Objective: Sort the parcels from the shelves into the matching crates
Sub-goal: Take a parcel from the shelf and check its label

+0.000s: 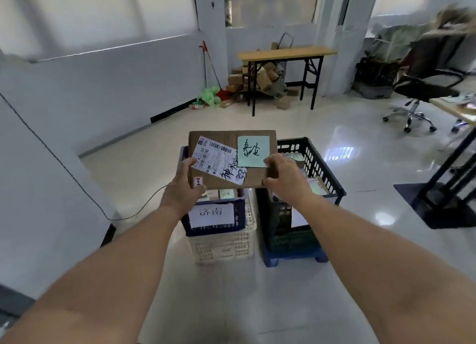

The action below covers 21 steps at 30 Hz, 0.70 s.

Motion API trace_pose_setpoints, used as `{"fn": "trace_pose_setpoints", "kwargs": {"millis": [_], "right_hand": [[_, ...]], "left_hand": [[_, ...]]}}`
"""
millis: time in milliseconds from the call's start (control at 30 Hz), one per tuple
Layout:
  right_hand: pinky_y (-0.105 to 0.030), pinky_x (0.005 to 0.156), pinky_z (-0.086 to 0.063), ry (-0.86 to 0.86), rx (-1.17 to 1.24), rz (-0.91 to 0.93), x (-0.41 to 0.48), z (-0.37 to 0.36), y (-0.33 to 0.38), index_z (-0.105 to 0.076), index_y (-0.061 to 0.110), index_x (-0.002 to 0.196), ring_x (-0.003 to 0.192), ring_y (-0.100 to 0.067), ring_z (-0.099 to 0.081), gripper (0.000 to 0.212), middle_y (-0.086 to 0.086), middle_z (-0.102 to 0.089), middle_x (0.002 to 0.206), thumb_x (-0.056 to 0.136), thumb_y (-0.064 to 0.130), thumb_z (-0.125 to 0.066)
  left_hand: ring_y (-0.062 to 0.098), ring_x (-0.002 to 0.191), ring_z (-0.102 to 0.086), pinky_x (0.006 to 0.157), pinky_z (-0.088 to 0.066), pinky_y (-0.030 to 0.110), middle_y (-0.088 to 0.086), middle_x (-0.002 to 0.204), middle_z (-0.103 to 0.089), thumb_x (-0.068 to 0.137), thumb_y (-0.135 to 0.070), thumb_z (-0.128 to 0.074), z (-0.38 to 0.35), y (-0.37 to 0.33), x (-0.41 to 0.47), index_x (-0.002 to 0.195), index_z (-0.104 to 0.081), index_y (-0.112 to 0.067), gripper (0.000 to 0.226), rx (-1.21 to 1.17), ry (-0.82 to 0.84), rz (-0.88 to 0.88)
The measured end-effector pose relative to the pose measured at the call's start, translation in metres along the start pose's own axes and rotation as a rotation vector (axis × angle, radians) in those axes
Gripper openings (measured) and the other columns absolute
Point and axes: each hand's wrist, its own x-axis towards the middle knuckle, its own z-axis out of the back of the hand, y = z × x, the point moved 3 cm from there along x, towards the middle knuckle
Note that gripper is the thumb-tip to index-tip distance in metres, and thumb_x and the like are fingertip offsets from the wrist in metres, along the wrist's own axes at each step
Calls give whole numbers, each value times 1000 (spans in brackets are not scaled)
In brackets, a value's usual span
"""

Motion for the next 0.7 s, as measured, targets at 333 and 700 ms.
{"fn": "trace_pose_setpoints", "kwargs": {"millis": [333, 700], "right_hand": [[-34, 93, -45, -64, -90, -19, 128, 75, -89, -43, 20, 131, 102, -27, -51, 55, -15, -45, 124, 83, 13, -70], [-25, 85, -40, -110, -196, -70, 273, 98, -155, -43, 18, 132, 101, -25, -51, 56, -15, -46, 121, 83, 12, -69]], "left_hand": [[32, 100, -56, 88, -43, 38, 10, 131, -54, 91, -16, -59, -95, -83, 150, 141, -26, -28, 61, 40, 58, -98], [34, 96, -59, 86, -51, 43, 10, 124, -59, 91, -18, -57, -178, -106, 309, 140, -22, -36, 63, -48, 166, -89]]}}
